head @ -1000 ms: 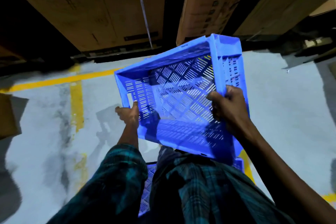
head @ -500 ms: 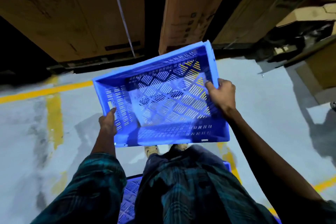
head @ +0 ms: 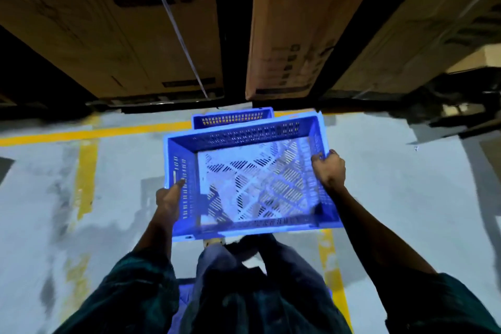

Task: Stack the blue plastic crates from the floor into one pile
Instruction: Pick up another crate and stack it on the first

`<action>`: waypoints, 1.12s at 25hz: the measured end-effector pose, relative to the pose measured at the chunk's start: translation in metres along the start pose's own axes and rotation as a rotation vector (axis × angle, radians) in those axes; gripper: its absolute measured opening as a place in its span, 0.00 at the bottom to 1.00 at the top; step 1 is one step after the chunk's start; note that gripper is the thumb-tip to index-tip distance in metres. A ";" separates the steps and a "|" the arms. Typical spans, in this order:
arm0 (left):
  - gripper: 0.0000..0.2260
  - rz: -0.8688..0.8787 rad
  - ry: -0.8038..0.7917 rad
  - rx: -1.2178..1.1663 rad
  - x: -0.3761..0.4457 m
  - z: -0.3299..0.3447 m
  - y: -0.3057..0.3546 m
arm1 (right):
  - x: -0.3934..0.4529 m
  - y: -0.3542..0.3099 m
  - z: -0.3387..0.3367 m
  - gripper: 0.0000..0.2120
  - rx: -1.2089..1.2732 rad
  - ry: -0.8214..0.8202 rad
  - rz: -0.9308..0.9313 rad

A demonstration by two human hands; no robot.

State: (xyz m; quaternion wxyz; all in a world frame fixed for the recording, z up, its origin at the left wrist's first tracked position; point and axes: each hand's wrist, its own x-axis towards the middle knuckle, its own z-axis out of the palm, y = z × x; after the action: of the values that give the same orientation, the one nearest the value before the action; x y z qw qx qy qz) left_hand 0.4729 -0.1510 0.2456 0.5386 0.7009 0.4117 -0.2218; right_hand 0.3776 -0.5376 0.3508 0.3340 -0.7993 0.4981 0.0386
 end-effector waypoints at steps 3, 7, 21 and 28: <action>0.18 -0.010 0.017 0.035 0.015 0.042 0.008 | 0.059 0.005 0.013 0.21 -0.065 -0.046 0.071; 0.14 0.037 0.089 0.015 0.055 0.088 0.022 | 0.130 0.004 0.059 0.24 -0.053 -0.133 0.132; 0.06 0.254 0.073 -0.010 0.290 0.192 0.076 | 0.330 -0.032 0.267 0.26 0.239 -0.140 0.000; 0.23 0.231 0.036 0.046 0.363 0.212 0.063 | 0.375 -0.018 0.316 0.29 0.241 -0.205 -0.038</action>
State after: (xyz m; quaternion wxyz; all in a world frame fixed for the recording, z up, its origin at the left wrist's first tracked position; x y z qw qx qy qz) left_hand 0.7568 -0.2323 -0.0600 0.5369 0.7597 0.3325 -0.1552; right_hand 0.6657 -0.6408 -0.0329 0.4773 -0.7545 0.4472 0.0536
